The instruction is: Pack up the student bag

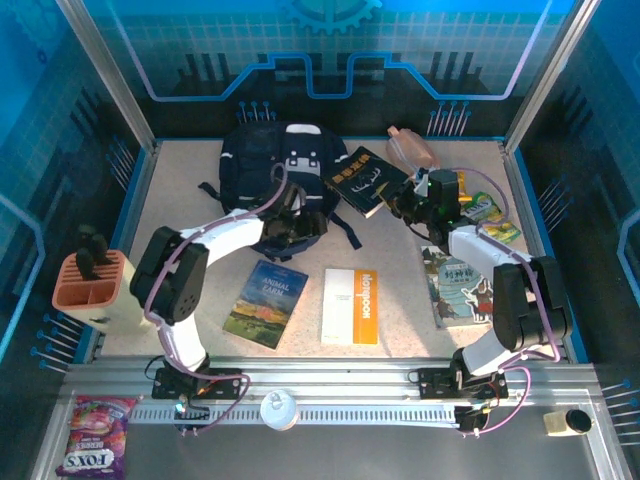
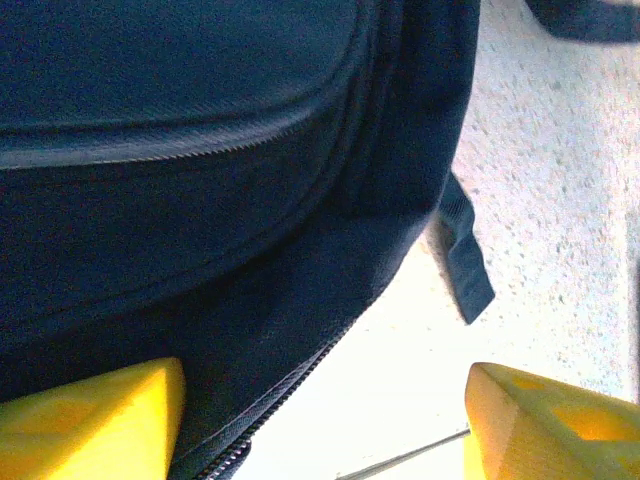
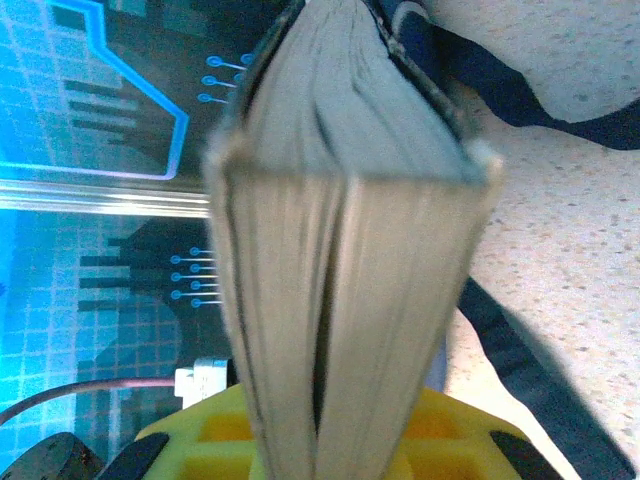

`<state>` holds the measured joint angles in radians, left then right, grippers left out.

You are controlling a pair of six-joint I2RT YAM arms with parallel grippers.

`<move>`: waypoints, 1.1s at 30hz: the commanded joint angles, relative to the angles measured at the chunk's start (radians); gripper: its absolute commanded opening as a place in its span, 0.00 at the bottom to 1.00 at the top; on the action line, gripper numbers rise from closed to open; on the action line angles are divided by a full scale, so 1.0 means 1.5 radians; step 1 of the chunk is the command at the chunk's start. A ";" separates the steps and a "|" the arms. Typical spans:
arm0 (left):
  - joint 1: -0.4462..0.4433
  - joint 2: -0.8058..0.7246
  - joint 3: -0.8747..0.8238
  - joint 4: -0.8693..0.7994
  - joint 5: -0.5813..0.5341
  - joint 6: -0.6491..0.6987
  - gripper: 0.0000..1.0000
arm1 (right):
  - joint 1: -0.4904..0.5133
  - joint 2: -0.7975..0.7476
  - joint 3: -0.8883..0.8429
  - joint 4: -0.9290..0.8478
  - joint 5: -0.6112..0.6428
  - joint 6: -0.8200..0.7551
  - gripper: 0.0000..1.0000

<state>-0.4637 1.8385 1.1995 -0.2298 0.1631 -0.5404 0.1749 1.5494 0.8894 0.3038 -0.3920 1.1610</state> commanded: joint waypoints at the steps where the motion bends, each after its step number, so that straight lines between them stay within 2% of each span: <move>1: -0.044 0.054 0.047 -0.016 0.054 -0.001 0.74 | -0.019 -0.041 -0.003 0.017 0.007 -0.021 0.11; 7: -0.083 0.123 0.153 -0.031 0.087 -0.003 0.73 | -0.044 -0.065 -0.003 -0.018 0.024 -0.045 0.10; 10: -0.086 0.120 0.199 -0.064 0.089 0.024 0.73 | -0.064 -0.090 -0.019 -0.056 0.032 -0.061 0.11; 14: -0.081 0.088 0.256 -0.167 0.076 0.165 0.80 | -0.089 -0.132 -0.032 -0.077 0.038 -0.104 0.10; 15: -0.079 0.079 0.268 -0.198 0.063 0.205 0.93 | -0.094 -0.141 -0.034 -0.082 0.040 -0.116 0.10; 18: -0.066 0.053 0.275 -0.247 0.011 0.305 0.99 | -0.105 -0.164 -0.035 -0.115 0.043 -0.148 0.10; 23: -0.030 0.054 0.303 -0.295 -0.102 0.394 0.99 | -0.109 -0.177 -0.054 -0.124 0.044 -0.155 0.09; 28: -0.012 0.089 0.334 -0.322 -0.165 0.476 0.98 | -0.110 -0.177 -0.064 -0.123 0.042 -0.147 0.09; 33: -0.011 0.143 0.370 -0.344 -0.231 0.534 0.89 | -0.110 -0.181 -0.062 -0.128 0.038 -0.148 0.10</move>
<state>-0.4690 1.9953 1.7161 -0.6819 -0.0856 0.1513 0.0223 1.3155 0.7860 0.0639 -0.3210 0.9634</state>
